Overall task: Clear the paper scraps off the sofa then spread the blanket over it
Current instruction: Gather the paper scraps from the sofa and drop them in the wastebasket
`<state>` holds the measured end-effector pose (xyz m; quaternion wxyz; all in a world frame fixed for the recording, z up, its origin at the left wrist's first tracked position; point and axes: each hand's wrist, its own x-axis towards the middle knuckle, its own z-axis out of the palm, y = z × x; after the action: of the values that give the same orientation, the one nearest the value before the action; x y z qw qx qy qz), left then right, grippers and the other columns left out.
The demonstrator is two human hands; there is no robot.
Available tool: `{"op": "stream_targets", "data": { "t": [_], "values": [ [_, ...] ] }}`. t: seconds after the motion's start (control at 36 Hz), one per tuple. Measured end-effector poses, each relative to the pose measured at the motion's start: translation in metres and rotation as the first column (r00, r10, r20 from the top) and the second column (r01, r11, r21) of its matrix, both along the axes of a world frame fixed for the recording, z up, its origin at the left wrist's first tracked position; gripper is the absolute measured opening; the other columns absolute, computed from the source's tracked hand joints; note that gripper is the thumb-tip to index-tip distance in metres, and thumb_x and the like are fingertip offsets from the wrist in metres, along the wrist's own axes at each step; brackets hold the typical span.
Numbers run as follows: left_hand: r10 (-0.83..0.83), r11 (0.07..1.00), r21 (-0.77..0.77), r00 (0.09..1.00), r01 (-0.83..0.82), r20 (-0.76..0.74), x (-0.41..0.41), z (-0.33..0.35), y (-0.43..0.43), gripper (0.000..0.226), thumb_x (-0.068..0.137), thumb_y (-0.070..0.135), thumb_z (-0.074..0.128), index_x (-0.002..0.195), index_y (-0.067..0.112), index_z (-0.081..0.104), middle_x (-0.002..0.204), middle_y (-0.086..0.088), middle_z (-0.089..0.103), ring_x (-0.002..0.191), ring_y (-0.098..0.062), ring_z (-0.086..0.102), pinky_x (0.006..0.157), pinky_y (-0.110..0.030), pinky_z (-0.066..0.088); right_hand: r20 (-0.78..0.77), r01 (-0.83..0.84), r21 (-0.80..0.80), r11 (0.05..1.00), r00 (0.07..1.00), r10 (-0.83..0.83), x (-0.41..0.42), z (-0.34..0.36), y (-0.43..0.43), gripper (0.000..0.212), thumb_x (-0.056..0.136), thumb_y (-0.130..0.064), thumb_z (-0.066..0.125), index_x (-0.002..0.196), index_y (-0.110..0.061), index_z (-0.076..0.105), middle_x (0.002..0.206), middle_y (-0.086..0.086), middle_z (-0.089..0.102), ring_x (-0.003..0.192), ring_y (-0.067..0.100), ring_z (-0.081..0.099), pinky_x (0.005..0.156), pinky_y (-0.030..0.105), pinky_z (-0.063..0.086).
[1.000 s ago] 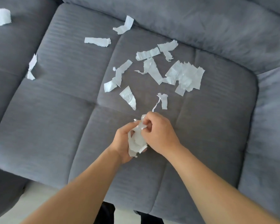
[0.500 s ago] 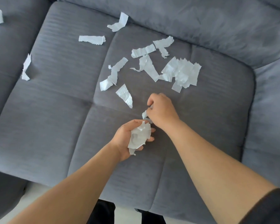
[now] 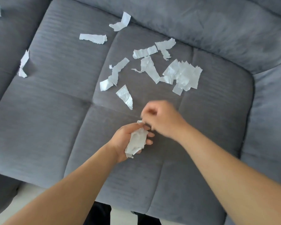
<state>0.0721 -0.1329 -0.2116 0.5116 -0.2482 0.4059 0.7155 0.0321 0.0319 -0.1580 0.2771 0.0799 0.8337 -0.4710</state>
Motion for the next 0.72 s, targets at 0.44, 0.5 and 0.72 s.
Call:
{"op": "stream_targets", "data": {
  "t": [0.44, 0.5, 0.72],
  "values": [
    [-0.015, 1.0, -0.015, 1.0, 0.015, 0.008, 0.0, 0.0, 0.001, 0.03, 0.097, 0.031, 0.057, 0.115, 0.009, 0.068, 0.109, -0.018, 0.075, 0.081, -0.03, 0.074, 0.047, -0.026, 0.047, -0.403, 0.415, 0.45, 0.791, 0.884, -0.234, -0.058, -0.054, 0.082, 0.01, 0.087, -0.007, 0.055, 0.094, -0.008, 0.062, 0.102, 0.007, 0.06, 0.094, 0.025, 0.056, 0.077, 0.033, 0.044],
    [-0.019, 1.0, 0.003, 1.0, 0.019, 0.019, 0.002, -0.001, -0.001, 0.034, 0.098, 0.035, 0.055, 0.12, 0.011, 0.067, 0.114, -0.016, 0.075, 0.085, -0.03, 0.074, 0.048, -0.026, 0.047, -0.45, 0.5, 0.393, 0.772, 0.837, -0.312, -0.047, -0.044, 0.071, 0.009, 0.085, -0.005, 0.056, 0.089, -0.008, 0.063, 0.096, 0.008, 0.064, 0.09, 0.026, 0.059, 0.078, 0.031, 0.045],
    [0.012, 0.997, 0.077, 0.999, -0.016, 0.046, 0.005, -0.004, -0.004, 0.039, 0.097, 0.048, 0.052, 0.106, 0.016, 0.074, 0.093, -0.008, 0.076, 0.073, -0.026, 0.073, 0.051, -0.028, 0.05, -0.389, 0.091, 0.266, 0.96, 0.921, 0.021, 0.06, -0.016, -0.006, 0.009, 0.081, -0.011, 0.064, 0.081, -0.019, 0.06, 0.081, -0.01, 0.054, 0.074, 0.012, 0.052, 0.065, 0.029, 0.045]
  ]
}}
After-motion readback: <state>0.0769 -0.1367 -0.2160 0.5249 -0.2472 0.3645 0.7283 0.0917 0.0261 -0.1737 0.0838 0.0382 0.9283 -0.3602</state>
